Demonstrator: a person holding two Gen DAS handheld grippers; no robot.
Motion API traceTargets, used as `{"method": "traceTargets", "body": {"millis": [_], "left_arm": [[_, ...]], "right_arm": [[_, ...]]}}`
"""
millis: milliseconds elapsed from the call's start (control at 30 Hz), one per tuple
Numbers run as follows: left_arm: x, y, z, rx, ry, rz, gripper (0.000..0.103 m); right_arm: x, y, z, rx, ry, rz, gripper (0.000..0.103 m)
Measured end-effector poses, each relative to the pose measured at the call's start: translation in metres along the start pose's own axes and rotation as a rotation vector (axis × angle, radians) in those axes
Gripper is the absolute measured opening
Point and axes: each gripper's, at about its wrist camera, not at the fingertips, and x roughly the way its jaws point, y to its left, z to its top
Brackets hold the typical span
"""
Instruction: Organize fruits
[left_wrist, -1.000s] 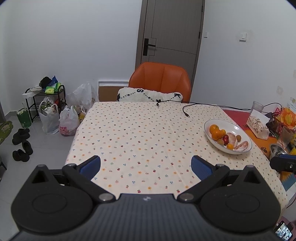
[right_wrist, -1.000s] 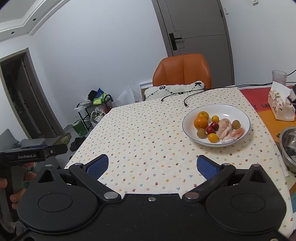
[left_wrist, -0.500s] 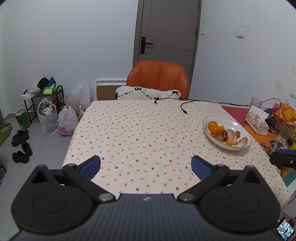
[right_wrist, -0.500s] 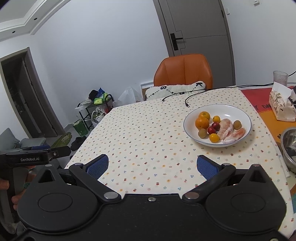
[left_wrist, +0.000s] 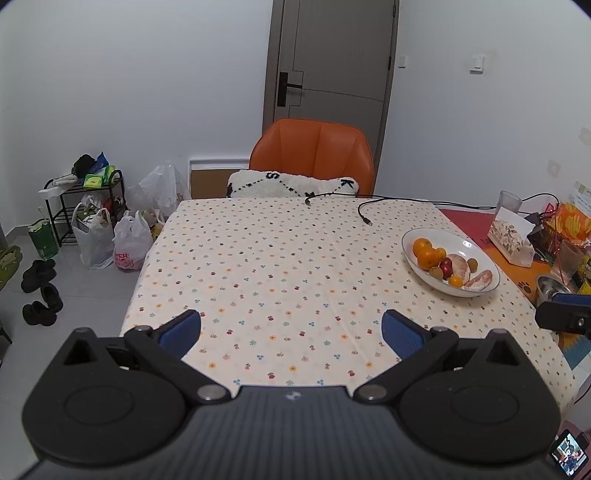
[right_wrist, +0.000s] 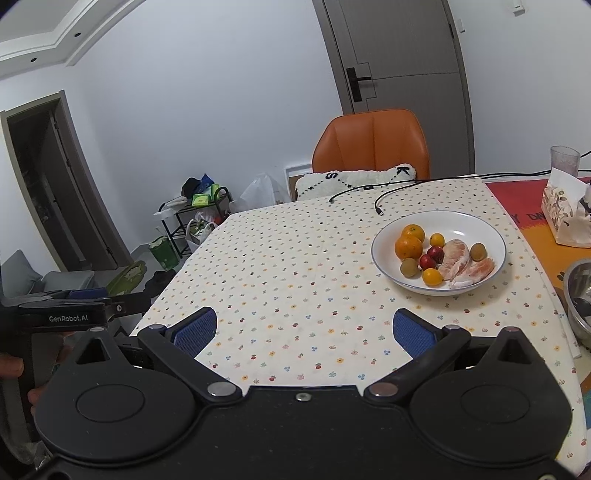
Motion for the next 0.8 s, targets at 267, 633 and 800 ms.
{"method": "traceTargets", "body": {"millis": [267,633,800], "left_arm": [[-0.001,-0.003,0.000,0.007,-0.001,-0.009,0.103],[-0.004,-0.005,0.000,0.005,-0.012,-0.030,0.103],[-0.003,-0.008,0.000,0.017,-0.007,-0.039,0.103]], "right_arm": [[0.002,0.000,-0.001,-0.002,0.005,-0.005,0.103],[0.007,-0.006,-0.003,0.010,0.016,-0.046,0.103],[0.009,-0.010,-0.004,0.011,0.018,-0.064,0.103]]}}
